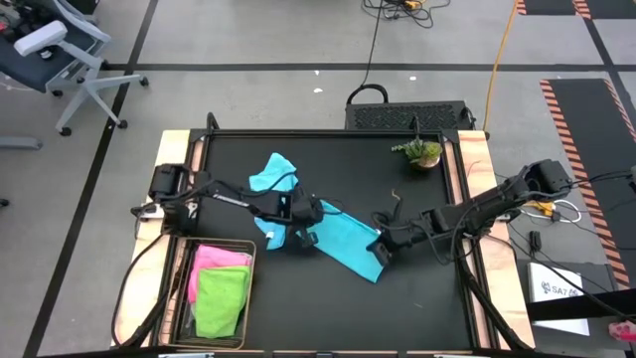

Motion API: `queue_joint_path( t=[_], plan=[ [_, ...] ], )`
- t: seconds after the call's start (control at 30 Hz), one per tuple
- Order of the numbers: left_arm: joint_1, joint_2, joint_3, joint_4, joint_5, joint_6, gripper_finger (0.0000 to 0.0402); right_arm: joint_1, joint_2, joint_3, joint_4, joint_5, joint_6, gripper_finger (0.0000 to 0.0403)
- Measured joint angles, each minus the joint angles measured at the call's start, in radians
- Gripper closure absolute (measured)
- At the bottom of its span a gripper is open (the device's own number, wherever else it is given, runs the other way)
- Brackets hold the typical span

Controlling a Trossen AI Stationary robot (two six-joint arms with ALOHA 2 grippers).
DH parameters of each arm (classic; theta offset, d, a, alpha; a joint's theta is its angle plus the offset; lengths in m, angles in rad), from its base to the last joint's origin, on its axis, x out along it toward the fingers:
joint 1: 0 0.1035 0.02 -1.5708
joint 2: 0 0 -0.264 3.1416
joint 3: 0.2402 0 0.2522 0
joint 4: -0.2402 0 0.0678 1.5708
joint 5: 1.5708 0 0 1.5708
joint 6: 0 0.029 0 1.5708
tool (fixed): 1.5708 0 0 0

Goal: Fold microfiber towels
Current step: Fold the right blue microfiber cloth

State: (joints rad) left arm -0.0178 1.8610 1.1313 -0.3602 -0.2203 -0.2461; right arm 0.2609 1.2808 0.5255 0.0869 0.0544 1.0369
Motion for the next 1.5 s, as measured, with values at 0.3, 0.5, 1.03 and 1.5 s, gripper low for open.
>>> queue_joint_path(
  t=[0.3,0.5,1.03,1.5],
  plan=[
    [-0.008,0.05,-0.001,0.05,0.005,-0.029,0.04,-0.047,0.0,0.0,0.007,-0.004,-0.036,0.0403],
    [0.02,0.069,0.0,0.094,-0.026,-0.012,0.04,-0.052,-0.004,0.0,0.014,-0.006,-0.046,0.0403],
    [0.278,0.034,0.035,0.37,0.029,0.136,0.04,-0.103,-0.008,0.0,-0.191,-0.116,-0.194,0.0403],
    [0.194,-0.116,0.053,0.182,-0.01,0.149,0.04,-0.075,-0.007,0.0,-0.394,-0.197,-0.272,0.0403]
  ],
)
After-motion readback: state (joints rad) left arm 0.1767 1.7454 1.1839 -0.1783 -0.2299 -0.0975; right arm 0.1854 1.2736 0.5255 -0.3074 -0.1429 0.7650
